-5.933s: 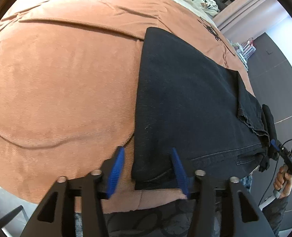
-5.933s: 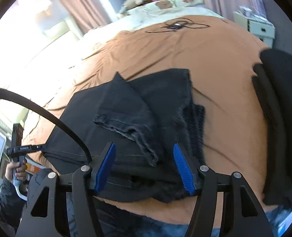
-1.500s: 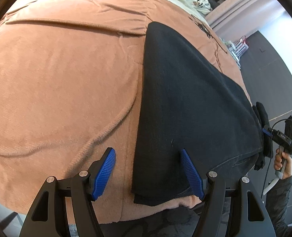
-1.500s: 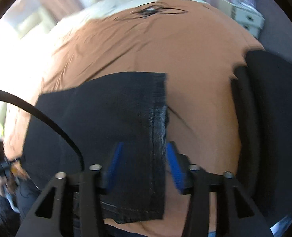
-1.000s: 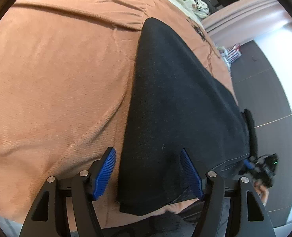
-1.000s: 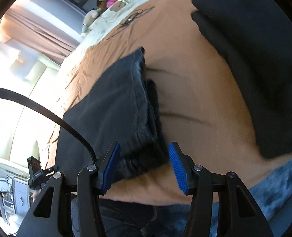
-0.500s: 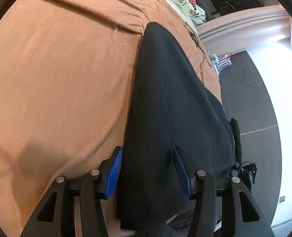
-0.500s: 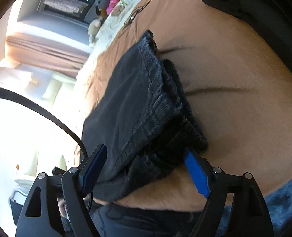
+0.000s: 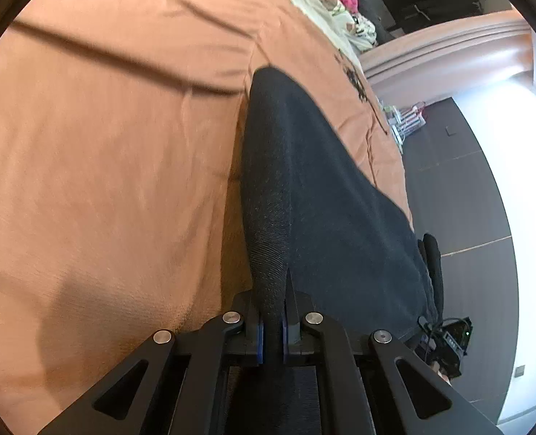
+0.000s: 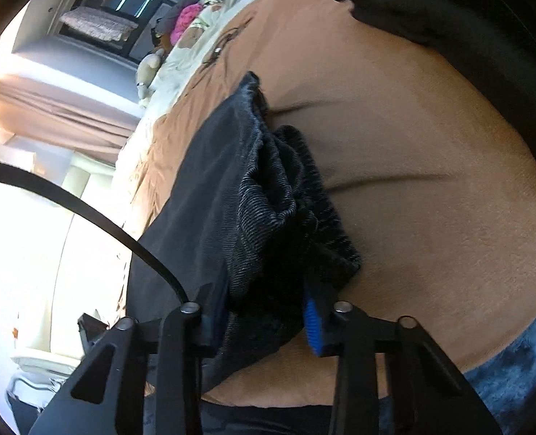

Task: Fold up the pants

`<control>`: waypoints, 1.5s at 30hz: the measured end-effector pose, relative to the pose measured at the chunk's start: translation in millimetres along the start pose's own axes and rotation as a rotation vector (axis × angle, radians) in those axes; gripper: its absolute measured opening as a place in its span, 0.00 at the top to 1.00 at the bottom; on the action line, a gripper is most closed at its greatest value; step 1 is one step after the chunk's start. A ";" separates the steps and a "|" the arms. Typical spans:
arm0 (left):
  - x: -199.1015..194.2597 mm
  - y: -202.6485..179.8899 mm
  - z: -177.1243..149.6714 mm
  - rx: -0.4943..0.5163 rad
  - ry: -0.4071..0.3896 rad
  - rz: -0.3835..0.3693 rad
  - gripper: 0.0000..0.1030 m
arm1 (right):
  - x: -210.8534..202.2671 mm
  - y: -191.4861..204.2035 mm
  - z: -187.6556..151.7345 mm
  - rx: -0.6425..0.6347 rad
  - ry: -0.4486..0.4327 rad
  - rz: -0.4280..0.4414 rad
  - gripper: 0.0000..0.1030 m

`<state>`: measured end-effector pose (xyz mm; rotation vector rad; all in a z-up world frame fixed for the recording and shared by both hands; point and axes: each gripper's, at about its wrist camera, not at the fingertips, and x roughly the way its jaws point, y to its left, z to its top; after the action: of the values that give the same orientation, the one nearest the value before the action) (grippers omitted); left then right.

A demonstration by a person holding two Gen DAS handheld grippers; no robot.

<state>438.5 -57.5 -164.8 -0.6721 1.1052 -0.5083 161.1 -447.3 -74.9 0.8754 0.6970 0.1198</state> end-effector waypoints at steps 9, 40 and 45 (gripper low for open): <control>-51.0 9.9 19.8 0.001 -0.080 0.014 0.94 | 21.5 43.3 -13.7 -0.061 0.017 0.050 0.77; -114.8 107.1 -29.6 -0.140 -0.127 0.067 0.51 | 111.9 60.0 12.3 -0.189 0.143 -0.108 0.63; -128.8 112.0 -56.5 -0.171 -0.153 0.035 0.47 | 92.9 78.0 8.9 -0.275 0.069 -0.124 0.63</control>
<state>343.2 94.3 -179.1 -0.8259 1.0213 -0.3290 252.4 -368.2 -60.8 0.5659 0.7769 0.1317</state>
